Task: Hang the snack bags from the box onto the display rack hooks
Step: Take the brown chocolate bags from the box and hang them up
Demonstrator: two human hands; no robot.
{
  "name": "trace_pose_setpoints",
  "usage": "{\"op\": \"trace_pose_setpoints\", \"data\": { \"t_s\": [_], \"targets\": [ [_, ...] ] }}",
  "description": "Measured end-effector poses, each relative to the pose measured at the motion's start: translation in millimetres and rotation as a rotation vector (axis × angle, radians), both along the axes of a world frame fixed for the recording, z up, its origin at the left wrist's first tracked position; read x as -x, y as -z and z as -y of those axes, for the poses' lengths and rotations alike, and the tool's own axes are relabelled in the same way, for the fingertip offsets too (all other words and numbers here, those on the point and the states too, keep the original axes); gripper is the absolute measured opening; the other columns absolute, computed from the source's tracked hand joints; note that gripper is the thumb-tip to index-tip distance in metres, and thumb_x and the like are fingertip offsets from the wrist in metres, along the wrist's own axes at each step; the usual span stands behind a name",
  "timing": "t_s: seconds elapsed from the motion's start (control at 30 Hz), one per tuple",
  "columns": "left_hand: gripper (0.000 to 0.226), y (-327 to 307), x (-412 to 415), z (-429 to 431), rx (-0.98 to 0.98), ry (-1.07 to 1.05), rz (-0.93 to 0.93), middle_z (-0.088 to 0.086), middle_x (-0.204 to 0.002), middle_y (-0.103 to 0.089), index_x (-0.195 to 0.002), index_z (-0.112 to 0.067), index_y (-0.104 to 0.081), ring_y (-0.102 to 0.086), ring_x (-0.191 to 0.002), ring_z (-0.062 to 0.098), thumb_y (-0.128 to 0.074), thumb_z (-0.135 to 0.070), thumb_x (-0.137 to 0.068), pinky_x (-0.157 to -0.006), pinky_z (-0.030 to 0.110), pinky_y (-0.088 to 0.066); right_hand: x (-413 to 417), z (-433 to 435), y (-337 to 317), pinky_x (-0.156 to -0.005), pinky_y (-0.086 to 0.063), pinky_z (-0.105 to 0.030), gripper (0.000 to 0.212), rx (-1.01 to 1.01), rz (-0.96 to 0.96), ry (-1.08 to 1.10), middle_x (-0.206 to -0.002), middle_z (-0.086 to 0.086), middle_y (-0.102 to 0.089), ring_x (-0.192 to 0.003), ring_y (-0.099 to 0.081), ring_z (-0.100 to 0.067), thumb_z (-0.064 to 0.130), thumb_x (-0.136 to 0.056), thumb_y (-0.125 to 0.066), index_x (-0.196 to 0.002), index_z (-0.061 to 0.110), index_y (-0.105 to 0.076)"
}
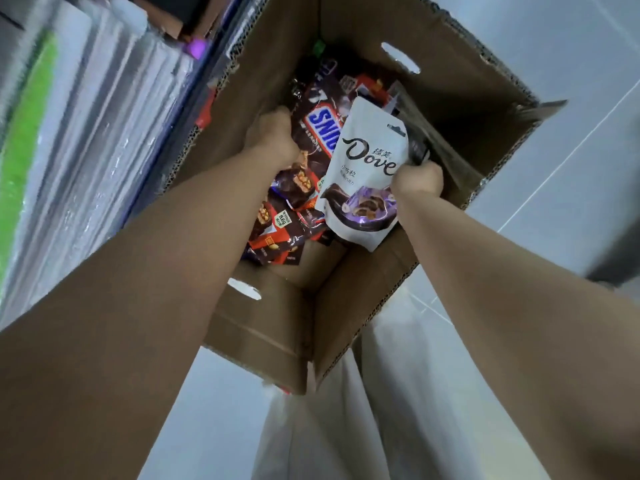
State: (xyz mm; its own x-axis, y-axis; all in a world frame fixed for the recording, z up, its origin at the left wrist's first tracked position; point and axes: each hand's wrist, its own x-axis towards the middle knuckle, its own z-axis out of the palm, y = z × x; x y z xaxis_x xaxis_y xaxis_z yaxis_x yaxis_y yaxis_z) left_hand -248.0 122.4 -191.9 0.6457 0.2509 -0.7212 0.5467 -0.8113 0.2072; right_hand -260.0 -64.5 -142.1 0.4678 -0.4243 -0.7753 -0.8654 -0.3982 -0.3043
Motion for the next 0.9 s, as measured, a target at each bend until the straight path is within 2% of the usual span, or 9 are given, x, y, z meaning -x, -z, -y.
{"op": "trace_pose_setpoints", "data": {
  "t_s": [0.17,0.37,0.43,0.5,0.57,0.7,0.77,0.83,0.9],
  "targets": [
    [0.044,-75.5,46.0,-11.8,0.046,-0.024,-0.028,0.018,-0.121,-0.060,-0.123,-0.008,-0.053,-0.057,-0.112,0.035,-0.064,-0.010,-0.080,-0.097,0.039,-0.046,18.1,-20.4,-64.5,-0.097,-0.041,-0.032,0.035,-0.026,0.075,0.017,-0.127,-0.014,-0.058,-0.119,-0.053,-0.031,0.010,-0.096,-0.040,-0.128,0.007,-0.052],
    [0.043,-197.6,81.9,-41.6,0.111,-0.127,0.008,0.020,-0.123,-0.060,-0.124,-0.006,-0.056,-0.056,-0.113,0.034,-0.065,-0.014,-0.083,-0.094,0.035,-0.043,25.9,-36.8,-179.5,-0.097,-0.040,-0.030,0.035,-0.012,0.158,0.031,-0.127,-0.013,-0.058,-0.118,-0.053,-0.029,0.014,-0.097,-0.040,-0.128,0.004,-0.052],
    [0.045,-242.7,89.8,-54.3,0.148,-0.230,0.037,0.017,-0.124,-0.060,-0.125,-0.009,-0.056,-0.057,-0.115,0.031,-0.067,-0.016,-0.082,-0.095,0.035,-0.043,26.0,-36.4,-221.1,-0.083,-0.047,-0.032,0.030,-0.056,0.182,0.066,-0.104,-0.015,-0.064,-0.095,-0.060,-0.028,0.013,-0.093,-0.044,-0.118,0.005,-0.058],
    [0.043,-286.3,99.5,-66.5,0.213,-0.364,0.059,0.009,-0.119,-0.063,-0.122,-0.009,-0.059,-0.058,-0.112,0.023,-0.070,-0.015,-0.080,-0.098,0.037,-0.045,26.3,-36.3,-261.7,-0.057,-0.044,-0.025,0.012,-0.107,0.182,0.063,-0.072,-0.005,-0.057,-0.063,-0.054,-0.018,0.011,-0.090,-0.048,-0.096,0.009,-0.059],
    [0.044,-330.3,114.8,-73.9,0.328,-0.511,0.075,0.007,-0.116,-0.064,-0.118,-0.008,-0.060,-0.059,-0.107,0.021,-0.073,-0.011,-0.076,-0.100,0.040,-0.046,32.2,-38.5,-301.4,-0.046,-0.039,-0.020,0.009,-0.149,0.187,0.018,-0.062,0.003,-0.049,-0.051,-0.046,-0.009,0.011,-0.090,-0.052,-0.082,0.014,-0.055],
    [0.036,-412.0,151.2,-79.4,0.522,-0.669,0.162,0.005,-0.111,-0.066,-0.116,-0.009,-0.060,-0.064,-0.091,0.018,-0.068,-0.001,-0.082,-0.077,0.029,-0.052,57.4,-51.9,-365.6,-0.060,-0.042,-0.025,0.017,-0.249,0.185,-0.068,-0.064,-0.001,-0.050,-0.055,-0.046,-0.011,0.014,-0.088,-0.056,-0.072,0.012,-0.053],
    [0.035,-446.5,178.8,-80.2,0.591,-0.710,0.219,0.007,-0.114,-0.065,-0.114,-0.013,-0.058,-0.064,-0.085,0.014,-0.065,0.001,-0.083,-0.076,0.029,-0.051,74.6,-61.7,-396.3,-0.075,-0.050,-0.034,0.008,-0.331,0.177,-0.102,-0.082,-0.008,-0.060,-0.074,-0.059,-0.021,0.016,-0.086,-0.058,-0.084,0.008,-0.058],
    [0.036,-477.7,208.3,-85.5,0.624,-0.771,0.289,0.008,-0.111,-0.066,-0.113,-0.013,-0.057,-0.065,-0.081,0.010,-0.062,0.006,-0.083,-0.075,0.028,-0.053,90.2,-74.8,-428.2,-0.091,-0.051,-0.042,0.028,-0.385,0.178,-0.158,-0.104,-0.012,-0.063,-0.094,-0.062,-0.027,0.020,-0.086,-0.060,-0.106,0.001,-0.058],
    [0.036,-510.5,245.1,-91.2,0.653,-0.862,0.339,-0.001,-0.093,-0.071,-0.112,-0.010,-0.057,-0.067,-0.072,0.004,-0.058,0.011,-0.084,-0.066,0.021,-0.055,109.7,-84.0,-463.9,-0.093,-0.050,-0.041,0.031,-0.444,0.182,-0.262,-0.105,-0.011,-0.065,-0.095,-0.062,-0.025,0.023,-0.087,-0.059,-0.108,0.000,-0.058]
  ]
}}
